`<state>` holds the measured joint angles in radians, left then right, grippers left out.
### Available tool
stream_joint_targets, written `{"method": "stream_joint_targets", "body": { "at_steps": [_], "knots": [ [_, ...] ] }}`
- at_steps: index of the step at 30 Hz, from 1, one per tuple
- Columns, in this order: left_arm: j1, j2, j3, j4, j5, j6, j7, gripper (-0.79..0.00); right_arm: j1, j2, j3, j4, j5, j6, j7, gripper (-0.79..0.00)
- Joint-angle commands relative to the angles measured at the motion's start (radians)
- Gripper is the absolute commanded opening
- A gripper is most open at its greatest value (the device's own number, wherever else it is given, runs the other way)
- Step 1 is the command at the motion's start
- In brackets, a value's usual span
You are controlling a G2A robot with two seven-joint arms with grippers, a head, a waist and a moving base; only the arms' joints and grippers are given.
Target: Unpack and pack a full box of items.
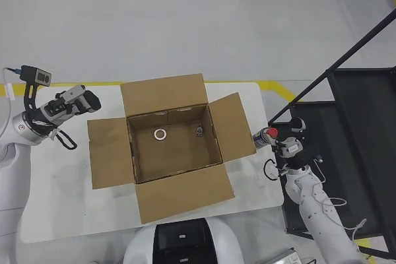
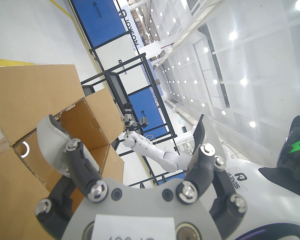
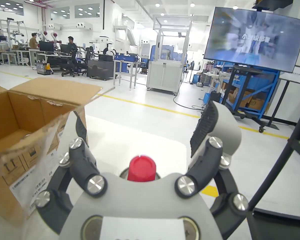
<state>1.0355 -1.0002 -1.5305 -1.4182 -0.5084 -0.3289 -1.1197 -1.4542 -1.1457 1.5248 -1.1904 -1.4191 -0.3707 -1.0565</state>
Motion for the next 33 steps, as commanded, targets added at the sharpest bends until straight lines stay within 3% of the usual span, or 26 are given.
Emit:
{"method": "stream_joint_targets", "body": {
  "at_steps": [1,9,12,15,20,23,28,33],
  "knots": [
    [0.0,0.0,0.0,0.0,0.0,0.0,0.0,0.0,-0.072,0.008,0.043,-0.164,0.014,-0.02,0.094,0.0],
    [0.022,0.014,-0.05,-0.027,0.051,0.024,0.008,0.0,-0.218,0.027,0.142,-0.528,0.188,-0.18,0.591,0.0],
    [0.027,0.026,-0.092,-0.016,0.074,0.041,-0.042,0.0,-0.228,0.031,0.154,-0.611,0.236,-0.21,0.734,0.0],
    [0.032,0.04,-0.139,0.019,0.028,0.12,-0.135,0.0,-0.227,0.033,0.153,-0.658,0.257,-0.219,0.818,0.0],
    [0.066,0.063,-0.225,0.042,0.06,0.15,-0.19,0.0,-0.226,0.033,0.151,-0.664,0.266,-0.22,0.835,0.0],
    [0.11,0.067,-0.228,0.039,0.106,0.124,-0.185,0.0,-0.226,0.033,0.151,-0.664,0.266,-0.22,0.835,0.0],
    [0.161,0.064,-0.169,0.061,0.195,0.056,-0.131,0.0,-0.226,0.033,0.151,-0.664,0.266,-0.22,0.835,0.0],
    [0.155,0.052,-0.079,0.113,0.164,0.01,-0.141,0.0,-0.226,0.033,0.151,-0.664,0.266,-0.22,0.835,0.0]
  ]
}}
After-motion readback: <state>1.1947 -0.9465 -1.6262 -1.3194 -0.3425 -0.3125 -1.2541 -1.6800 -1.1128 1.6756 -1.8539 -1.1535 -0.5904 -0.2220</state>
